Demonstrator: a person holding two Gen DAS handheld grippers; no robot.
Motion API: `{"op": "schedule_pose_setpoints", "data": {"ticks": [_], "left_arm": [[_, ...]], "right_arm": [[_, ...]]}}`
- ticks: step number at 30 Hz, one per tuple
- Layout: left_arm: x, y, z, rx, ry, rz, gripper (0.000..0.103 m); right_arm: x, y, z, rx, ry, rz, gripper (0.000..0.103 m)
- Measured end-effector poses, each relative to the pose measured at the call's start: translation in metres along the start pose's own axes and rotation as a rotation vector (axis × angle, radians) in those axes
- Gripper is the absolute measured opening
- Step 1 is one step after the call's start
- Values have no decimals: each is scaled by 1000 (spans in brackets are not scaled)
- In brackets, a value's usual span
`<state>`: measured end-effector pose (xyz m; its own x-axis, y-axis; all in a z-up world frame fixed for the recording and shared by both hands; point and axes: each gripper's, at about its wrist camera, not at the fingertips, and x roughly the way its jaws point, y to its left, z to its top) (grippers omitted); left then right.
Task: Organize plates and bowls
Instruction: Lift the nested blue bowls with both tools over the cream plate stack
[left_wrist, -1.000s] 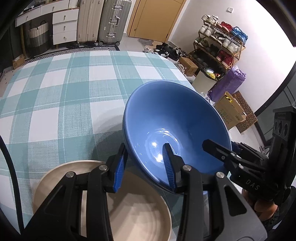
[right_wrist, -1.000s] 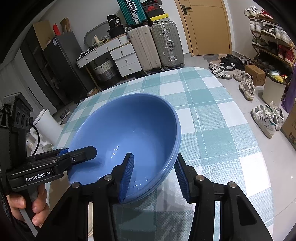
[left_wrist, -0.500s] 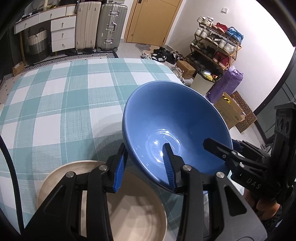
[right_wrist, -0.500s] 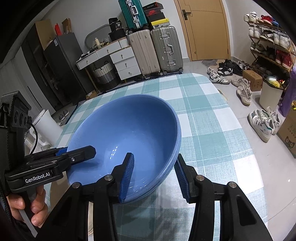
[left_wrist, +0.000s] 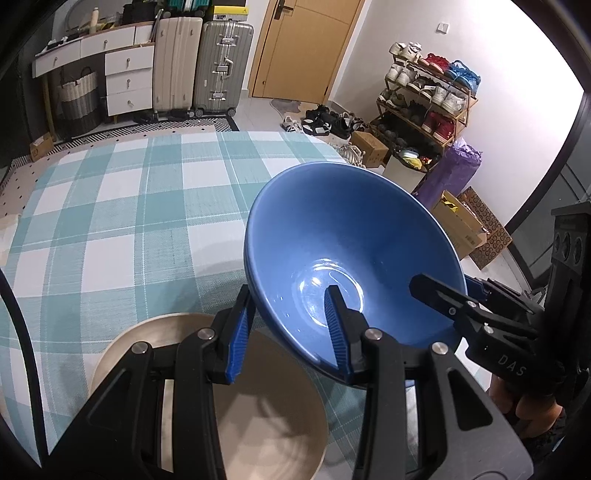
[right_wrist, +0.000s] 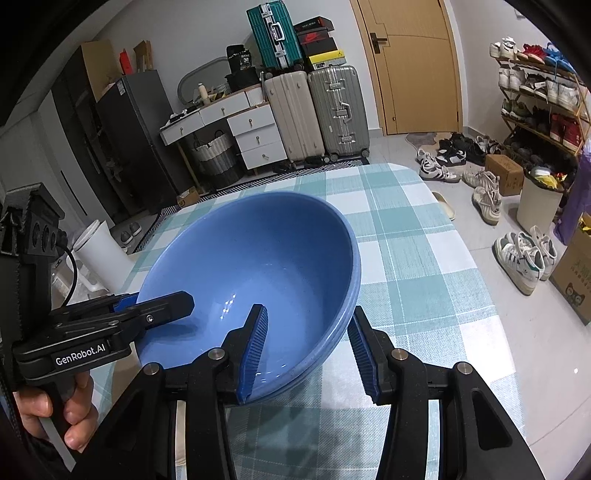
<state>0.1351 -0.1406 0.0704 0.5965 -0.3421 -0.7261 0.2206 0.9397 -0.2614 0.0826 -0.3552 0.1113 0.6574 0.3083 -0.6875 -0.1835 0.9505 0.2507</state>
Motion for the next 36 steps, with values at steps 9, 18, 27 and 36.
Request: {"op": "schedule_pose_setpoints", "data": {"ticks": [9, 18, 27, 36], "left_arm": [[-24, -6, -11, 3, -29, 14, 36], [-48, -6, -24, -3, -52, 29, 36], [-68, 0, -36, -18, -71, 65, 36], [-93, 20, -48, -53, -96, 103, 36]], "right_arm": [[-12, 9, -3, -16, -20, 5, 47], [-23, 20, -7, -37, -34, 9, 47], [-25, 36, -12, -52, -35, 21, 47], [-19, 59, -13, -89, -25, 52, 47]]}}
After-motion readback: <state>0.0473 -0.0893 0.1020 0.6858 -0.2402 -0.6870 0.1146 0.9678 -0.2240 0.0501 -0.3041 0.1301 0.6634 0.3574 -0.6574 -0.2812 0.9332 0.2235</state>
